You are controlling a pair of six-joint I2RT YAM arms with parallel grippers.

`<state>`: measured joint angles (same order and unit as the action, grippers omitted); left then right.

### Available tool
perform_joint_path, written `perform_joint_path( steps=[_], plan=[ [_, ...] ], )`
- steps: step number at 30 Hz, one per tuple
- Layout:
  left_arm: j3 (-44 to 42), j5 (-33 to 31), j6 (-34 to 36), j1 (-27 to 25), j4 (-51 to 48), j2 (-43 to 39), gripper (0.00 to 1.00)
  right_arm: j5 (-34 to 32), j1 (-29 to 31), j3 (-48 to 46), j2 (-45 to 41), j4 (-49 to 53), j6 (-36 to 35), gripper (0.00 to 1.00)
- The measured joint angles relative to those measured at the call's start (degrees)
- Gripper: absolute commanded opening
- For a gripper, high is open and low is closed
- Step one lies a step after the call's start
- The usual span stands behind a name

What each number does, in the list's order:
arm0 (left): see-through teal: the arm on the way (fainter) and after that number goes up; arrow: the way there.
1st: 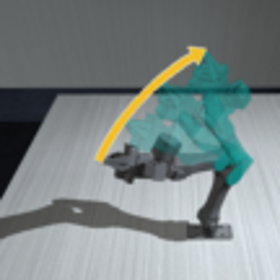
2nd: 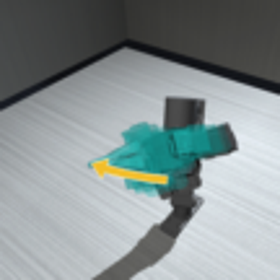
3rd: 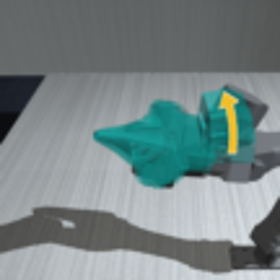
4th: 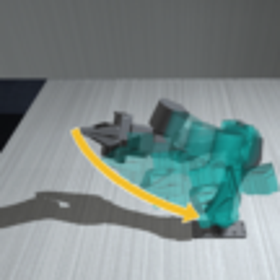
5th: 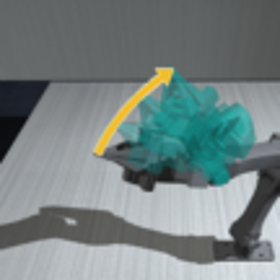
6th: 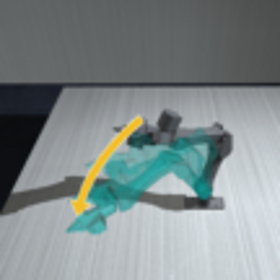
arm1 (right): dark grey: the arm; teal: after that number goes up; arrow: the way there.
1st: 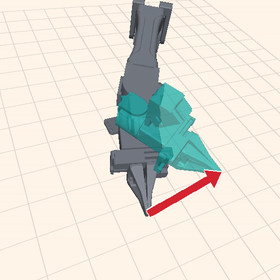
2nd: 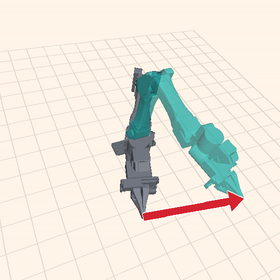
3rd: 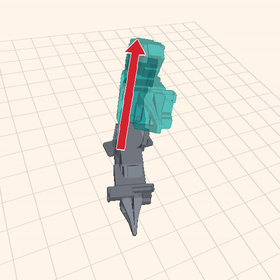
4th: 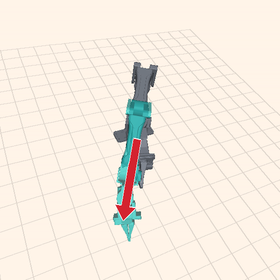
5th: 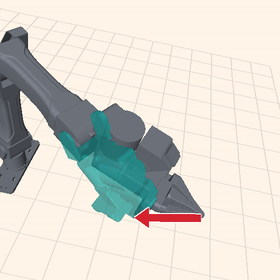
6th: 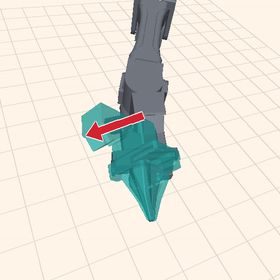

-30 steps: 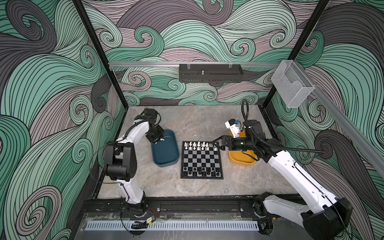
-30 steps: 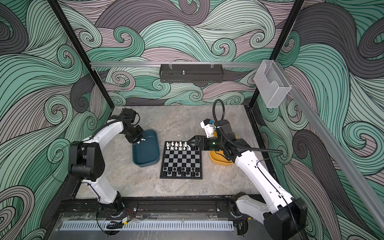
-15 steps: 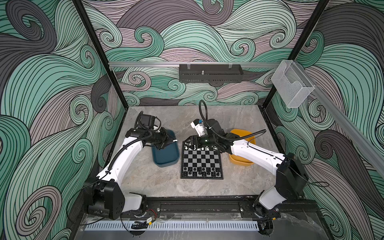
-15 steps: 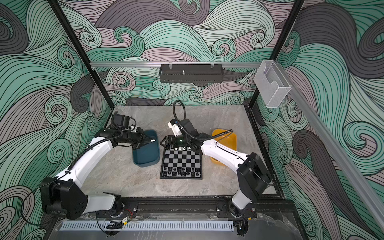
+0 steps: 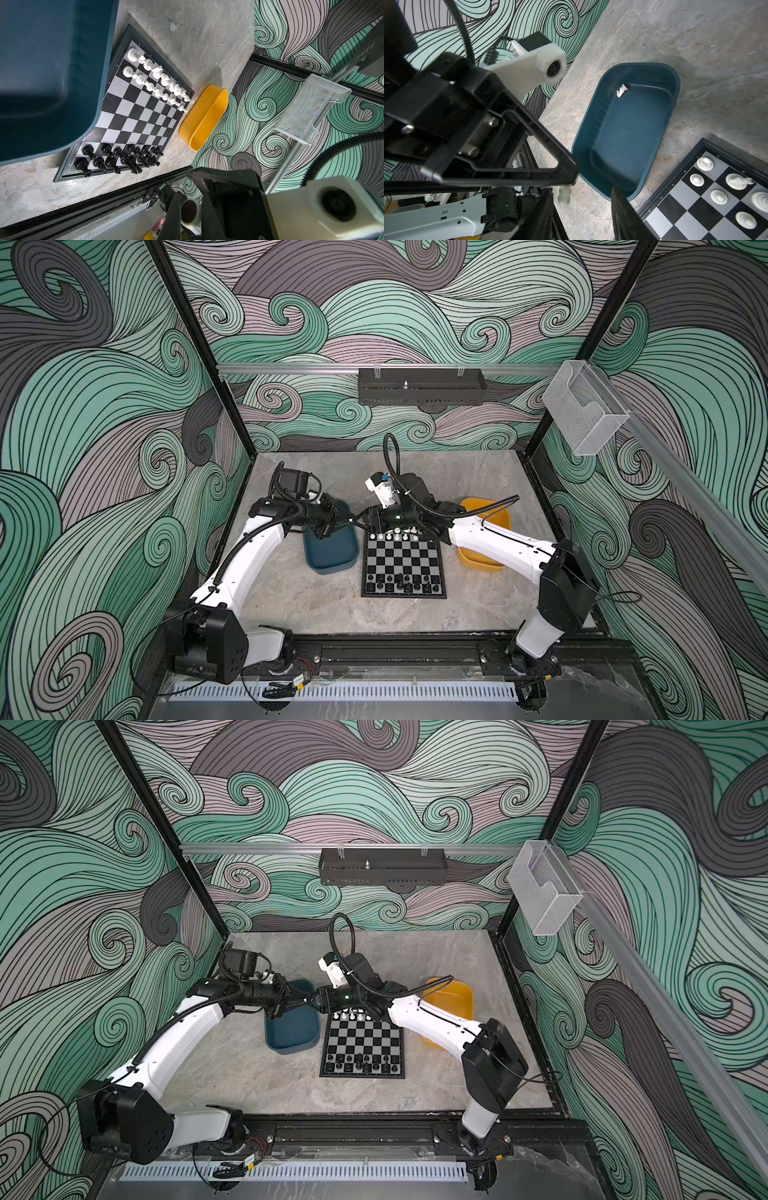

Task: Set up the chess pieces on the board
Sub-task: 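Close the right gripper on the white pawn held by the left gripper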

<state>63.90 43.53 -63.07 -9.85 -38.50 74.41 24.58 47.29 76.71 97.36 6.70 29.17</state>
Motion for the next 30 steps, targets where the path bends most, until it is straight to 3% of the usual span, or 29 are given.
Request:
perform_joint_path(
  steps=[21, 27, 30],
  plan=[
    [0.0, -1.4, 0.26, 0.02, -0.96, -0.02, 0.14, 1.33, 0.31, 5.11, 1.95, 2.67, -0.52, 0.15],
    [-0.04, -2.23, 0.24, 0.02, -1.36, -0.02, 0.14, 1.38, 0.39, 6.1, 2.75, 3.54, -0.7, 0.16],
    [-0.13, -2.38, 0.07, 0.02, -1.36, -0.02, 0.14, 1.29, 0.37, 6.1, 2.84, 3.8, -0.55, 0.29]
  ],
)
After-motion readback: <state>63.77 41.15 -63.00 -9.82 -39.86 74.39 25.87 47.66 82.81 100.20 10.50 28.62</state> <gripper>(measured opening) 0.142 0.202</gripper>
